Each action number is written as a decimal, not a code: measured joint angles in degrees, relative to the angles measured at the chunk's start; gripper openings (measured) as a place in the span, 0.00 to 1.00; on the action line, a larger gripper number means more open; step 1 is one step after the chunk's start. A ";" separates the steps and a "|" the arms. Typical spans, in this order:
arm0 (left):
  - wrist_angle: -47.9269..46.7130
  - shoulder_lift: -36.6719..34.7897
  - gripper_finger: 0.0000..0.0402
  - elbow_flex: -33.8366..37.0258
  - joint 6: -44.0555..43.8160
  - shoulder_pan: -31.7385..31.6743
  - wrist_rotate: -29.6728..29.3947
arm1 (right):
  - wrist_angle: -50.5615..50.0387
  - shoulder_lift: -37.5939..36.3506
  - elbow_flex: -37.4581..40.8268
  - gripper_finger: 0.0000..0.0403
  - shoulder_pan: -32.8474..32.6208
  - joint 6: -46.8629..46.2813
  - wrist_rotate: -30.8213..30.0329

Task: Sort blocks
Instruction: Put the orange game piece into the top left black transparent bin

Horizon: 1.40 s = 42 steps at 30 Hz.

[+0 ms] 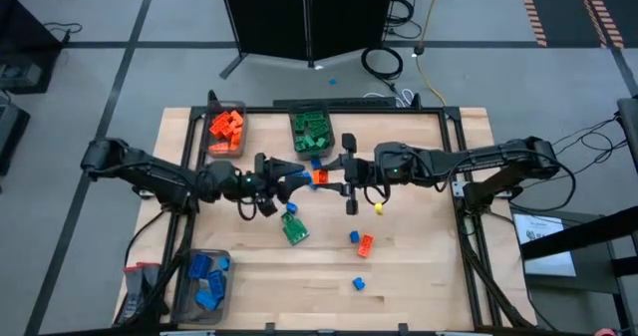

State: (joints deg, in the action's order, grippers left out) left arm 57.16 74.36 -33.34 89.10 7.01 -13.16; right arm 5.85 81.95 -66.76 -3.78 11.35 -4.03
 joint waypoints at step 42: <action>26.02 12.58 0.75 -0.90 22.85 1.79 6.99 | 15.71 4.31 -0.07 0.29 2.65 2.84 10.44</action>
State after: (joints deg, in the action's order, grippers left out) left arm 83.18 86.94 -34.24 111.95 8.80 -6.17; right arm 21.57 86.26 -66.83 -1.13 14.20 6.41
